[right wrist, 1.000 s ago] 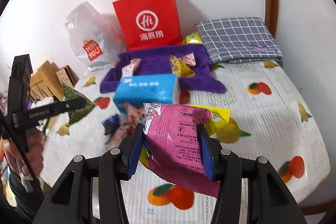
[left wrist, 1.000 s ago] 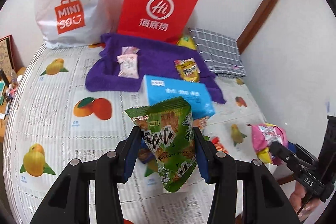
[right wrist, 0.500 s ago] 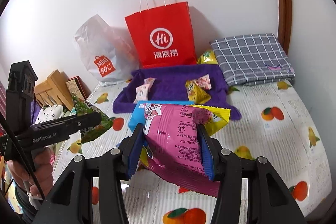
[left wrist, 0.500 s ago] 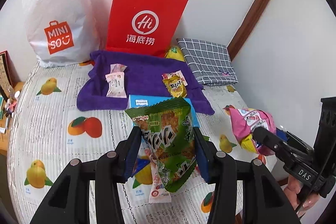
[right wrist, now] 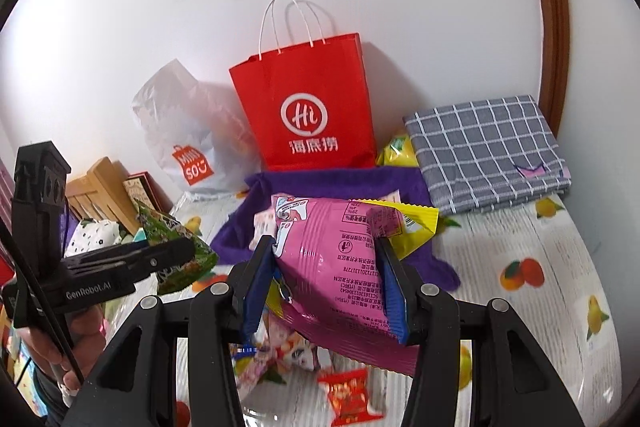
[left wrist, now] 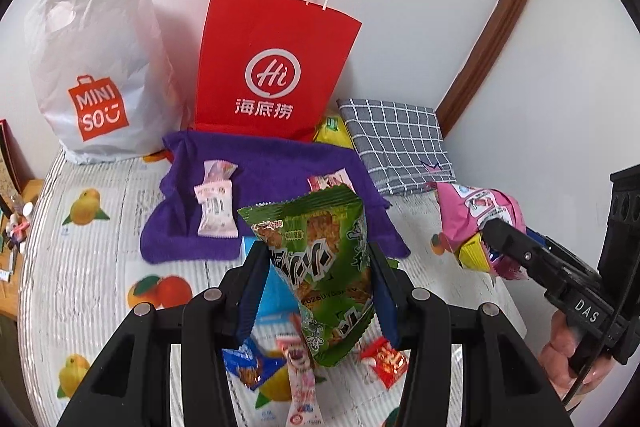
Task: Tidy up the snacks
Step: 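Lift both held packets and carry them toward the purple towel, then lower both packets onto the purple towel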
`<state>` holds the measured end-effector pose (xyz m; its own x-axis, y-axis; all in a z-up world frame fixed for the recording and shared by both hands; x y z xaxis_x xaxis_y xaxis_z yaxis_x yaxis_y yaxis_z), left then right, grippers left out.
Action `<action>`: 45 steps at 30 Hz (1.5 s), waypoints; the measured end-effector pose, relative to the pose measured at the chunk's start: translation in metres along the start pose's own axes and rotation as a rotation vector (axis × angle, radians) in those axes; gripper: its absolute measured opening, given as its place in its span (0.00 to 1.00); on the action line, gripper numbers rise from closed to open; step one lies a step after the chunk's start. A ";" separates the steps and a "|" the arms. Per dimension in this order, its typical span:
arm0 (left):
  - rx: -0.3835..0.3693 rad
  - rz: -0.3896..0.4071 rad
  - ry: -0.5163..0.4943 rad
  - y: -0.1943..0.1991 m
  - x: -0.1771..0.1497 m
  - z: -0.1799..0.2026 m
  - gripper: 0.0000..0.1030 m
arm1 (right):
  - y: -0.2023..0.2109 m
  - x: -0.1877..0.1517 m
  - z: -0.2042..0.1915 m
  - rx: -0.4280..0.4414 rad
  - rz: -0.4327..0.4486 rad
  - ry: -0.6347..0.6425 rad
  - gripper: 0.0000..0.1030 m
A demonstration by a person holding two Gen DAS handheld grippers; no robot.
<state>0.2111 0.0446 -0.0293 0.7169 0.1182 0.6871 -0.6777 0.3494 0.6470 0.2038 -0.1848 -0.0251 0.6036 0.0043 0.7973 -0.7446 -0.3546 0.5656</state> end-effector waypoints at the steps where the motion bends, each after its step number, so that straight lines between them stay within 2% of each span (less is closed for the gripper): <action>1: 0.001 0.001 0.001 -0.003 0.003 -0.001 0.45 | -0.004 0.004 0.001 0.002 0.000 0.001 0.48; 13: 0.017 0.002 0.028 -0.035 0.034 -0.022 0.45 | -0.054 0.036 0.014 0.043 -0.021 -0.055 0.48; 20: 0.016 0.000 0.038 -0.052 0.044 -0.035 0.45 | -0.080 0.045 0.026 0.025 -0.044 -0.055 0.48; 33: 0.082 -0.013 0.065 -0.075 0.063 -0.070 0.45 | -0.124 0.076 0.040 0.028 -0.055 -0.045 0.48; 40: 0.113 -0.050 0.092 -0.098 0.062 -0.095 0.45 | -0.173 0.071 0.061 -0.012 -0.168 -0.029 0.48; 45: 0.104 -0.090 0.087 -0.126 0.060 -0.095 0.45 | -0.200 0.061 0.074 -0.038 -0.247 -0.037 0.48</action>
<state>0.3546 0.0958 -0.1007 0.7840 0.1726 0.5962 -0.6200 0.2647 0.7386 0.4108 -0.1824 -0.1048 0.7778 0.0520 0.6263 -0.5831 -0.3119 0.7501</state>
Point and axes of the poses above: each gripper's, at about its wrist camera, not at the fingertips, and y roughly against the way its jaws point, z to its right, x to its top, the point moved 2 cm from there along -y, roughly the way its jaws point, and after that the axes turned 2 degrees about z, right-handed, at the moved point
